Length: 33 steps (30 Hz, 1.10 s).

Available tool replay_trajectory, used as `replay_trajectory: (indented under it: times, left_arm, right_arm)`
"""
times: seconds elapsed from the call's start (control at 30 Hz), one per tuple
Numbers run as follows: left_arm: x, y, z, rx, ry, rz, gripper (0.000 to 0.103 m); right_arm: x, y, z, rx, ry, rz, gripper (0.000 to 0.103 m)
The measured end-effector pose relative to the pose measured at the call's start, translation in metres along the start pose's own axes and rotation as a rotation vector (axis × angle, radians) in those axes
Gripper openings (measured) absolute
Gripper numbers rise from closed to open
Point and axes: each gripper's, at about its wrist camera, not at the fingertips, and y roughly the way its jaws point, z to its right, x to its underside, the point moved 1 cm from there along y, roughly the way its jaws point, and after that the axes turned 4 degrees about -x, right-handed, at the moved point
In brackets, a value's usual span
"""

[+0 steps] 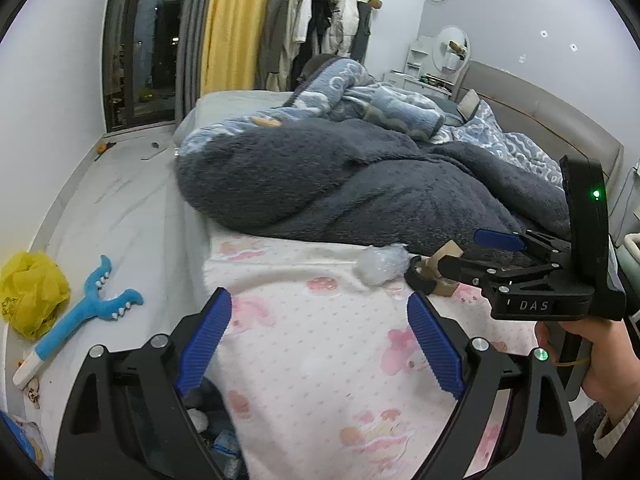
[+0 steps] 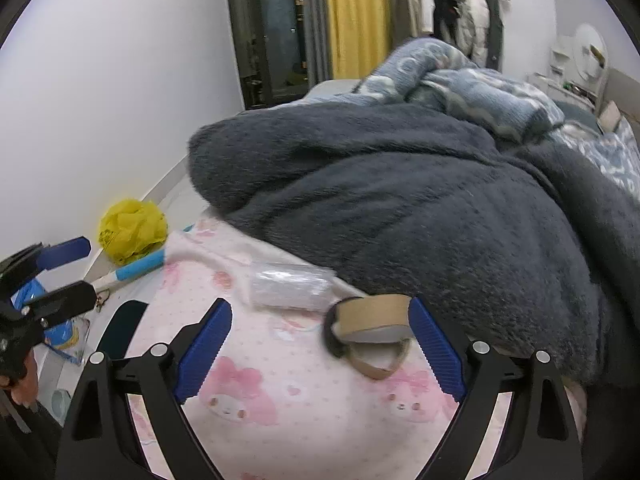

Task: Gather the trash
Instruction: 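Grasp the brown tape roll with the right tool while the left tool grasps the bubble wrap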

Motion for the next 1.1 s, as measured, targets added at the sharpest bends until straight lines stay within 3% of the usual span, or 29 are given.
replay_trajectory:
  times: [0.2, 0.4, 0.67, 0.9, 1.1]
  left_arm:
    - [-0.008, 0.021, 0.014, 0.045, -0.003, 0.002, 0.095]
    - [-0.007, 0.049, 0.014, 0.095, -0.087, -0.031, 0.095]
    - [-0.007, 0.079, 0.020, 0.120, -0.114, -0.070, 0.095]
    - [-0.006, 0.093, 0.029, 0.131, -0.114, -0.080, 0.095]
    - [-0.005, 0.107, 0.035, 0.137, -0.132, -0.088, 0.095]
  right_arm:
    - [0.008, 0.011, 0.023, 0.008, 0.056, -0.024, 0.092]
    - [0.012, 0.023, 0.038, -0.005, 0.092, -0.042, 0.092]
    - [0.011, 0.034, 0.043, -0.032, 0.110, -0.052, 0.092]
    - [0.012, 0.043, 0.049, -0.017, 0.112, -0.071, 0.061]
    - [0.012, 0.034, 0.053, -0.015, 0.104, -0.055, 0.058]
